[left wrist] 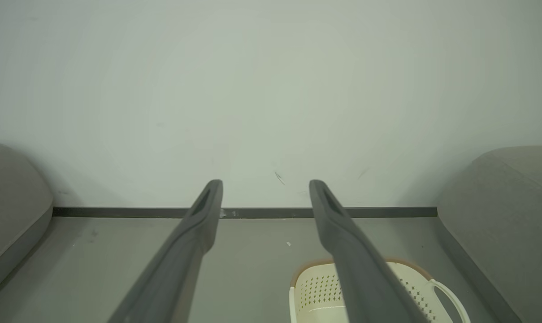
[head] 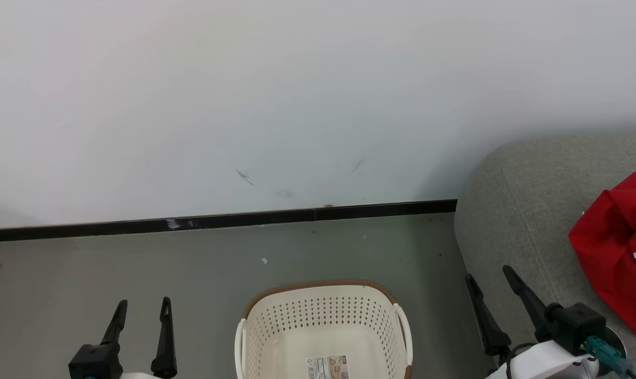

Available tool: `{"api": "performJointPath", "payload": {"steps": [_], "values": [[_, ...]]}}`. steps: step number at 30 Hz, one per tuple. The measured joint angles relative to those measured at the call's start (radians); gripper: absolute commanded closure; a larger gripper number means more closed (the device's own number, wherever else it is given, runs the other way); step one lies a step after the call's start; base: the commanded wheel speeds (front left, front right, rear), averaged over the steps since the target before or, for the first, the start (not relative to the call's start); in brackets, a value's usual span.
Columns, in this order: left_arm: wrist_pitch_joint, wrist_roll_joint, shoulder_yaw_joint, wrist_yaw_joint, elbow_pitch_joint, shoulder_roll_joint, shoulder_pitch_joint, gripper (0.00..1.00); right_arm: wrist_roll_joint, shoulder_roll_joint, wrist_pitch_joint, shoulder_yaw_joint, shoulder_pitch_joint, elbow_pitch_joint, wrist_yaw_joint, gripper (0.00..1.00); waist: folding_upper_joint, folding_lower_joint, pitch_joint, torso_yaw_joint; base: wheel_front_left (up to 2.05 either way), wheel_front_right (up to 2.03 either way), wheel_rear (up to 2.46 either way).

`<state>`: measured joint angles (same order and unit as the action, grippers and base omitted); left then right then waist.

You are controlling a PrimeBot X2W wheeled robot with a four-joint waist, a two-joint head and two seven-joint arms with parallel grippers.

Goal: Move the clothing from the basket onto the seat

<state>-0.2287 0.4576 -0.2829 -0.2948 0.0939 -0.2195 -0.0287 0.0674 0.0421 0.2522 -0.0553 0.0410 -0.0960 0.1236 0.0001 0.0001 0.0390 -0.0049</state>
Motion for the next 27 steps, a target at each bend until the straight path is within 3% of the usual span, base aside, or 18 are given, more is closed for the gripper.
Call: {"api": "performJointPath", "payload": {"steps": [27], "values": [[0.000, 0.009, 0.000, 0.013, 0.016, -0.002, 0.001, 0.00, 0.037, 0.000, 0.000, -0.018, 0.023, 0.031, 0.000, 0.00, 0.0000, 0.0000, -0.002, -0.014, 0.00, 0.00, 0.00]]}}
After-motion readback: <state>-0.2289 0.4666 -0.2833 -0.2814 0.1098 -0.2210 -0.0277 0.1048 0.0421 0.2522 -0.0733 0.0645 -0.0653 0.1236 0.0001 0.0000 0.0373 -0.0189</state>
